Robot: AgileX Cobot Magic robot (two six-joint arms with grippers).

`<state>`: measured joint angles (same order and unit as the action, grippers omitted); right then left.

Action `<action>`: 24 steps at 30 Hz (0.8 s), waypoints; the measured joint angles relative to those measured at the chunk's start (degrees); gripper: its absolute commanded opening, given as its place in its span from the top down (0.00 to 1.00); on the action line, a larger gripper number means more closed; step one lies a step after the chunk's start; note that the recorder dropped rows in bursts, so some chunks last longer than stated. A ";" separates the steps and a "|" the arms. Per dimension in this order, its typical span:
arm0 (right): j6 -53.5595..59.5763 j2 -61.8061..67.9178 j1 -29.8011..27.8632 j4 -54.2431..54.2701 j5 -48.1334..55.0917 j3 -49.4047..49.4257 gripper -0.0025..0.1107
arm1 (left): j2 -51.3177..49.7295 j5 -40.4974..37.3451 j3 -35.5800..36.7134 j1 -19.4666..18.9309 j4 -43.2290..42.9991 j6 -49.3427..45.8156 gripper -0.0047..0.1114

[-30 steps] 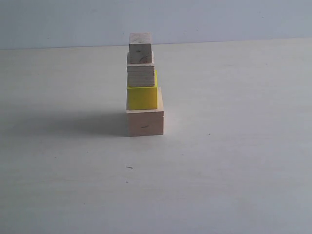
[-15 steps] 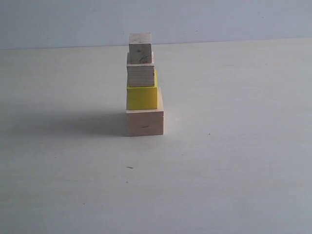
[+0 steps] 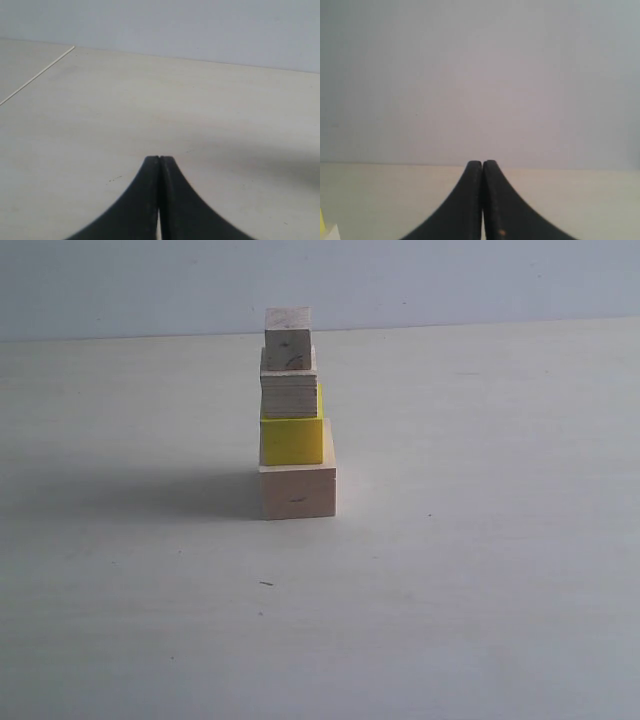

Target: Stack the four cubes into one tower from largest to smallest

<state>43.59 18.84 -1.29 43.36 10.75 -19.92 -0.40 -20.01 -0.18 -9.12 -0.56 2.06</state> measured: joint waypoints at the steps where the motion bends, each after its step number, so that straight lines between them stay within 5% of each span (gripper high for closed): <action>1: -2.75 -0.09 0.00 -2.41 0.00 0.63 0.98 | 0.00 0.00 0.00 0.00 0.00 0.00 0.96; 9: -28.47 -4.34 0.00 -23.26 0.00 7.93 0.98 | 0.00 0.00 0.00 0.00 0.00 0.00 0.96; 24: -31.38 -15.48 0.00 -30.65 6.45 16.85 0.98 | 0.00 0.00 0.00 0.00 0.00 0.00 0.96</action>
<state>12.21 3.35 -1.29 12.71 17.20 -3.07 -0.40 -20.01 -0.18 -9.12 -0.56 2.06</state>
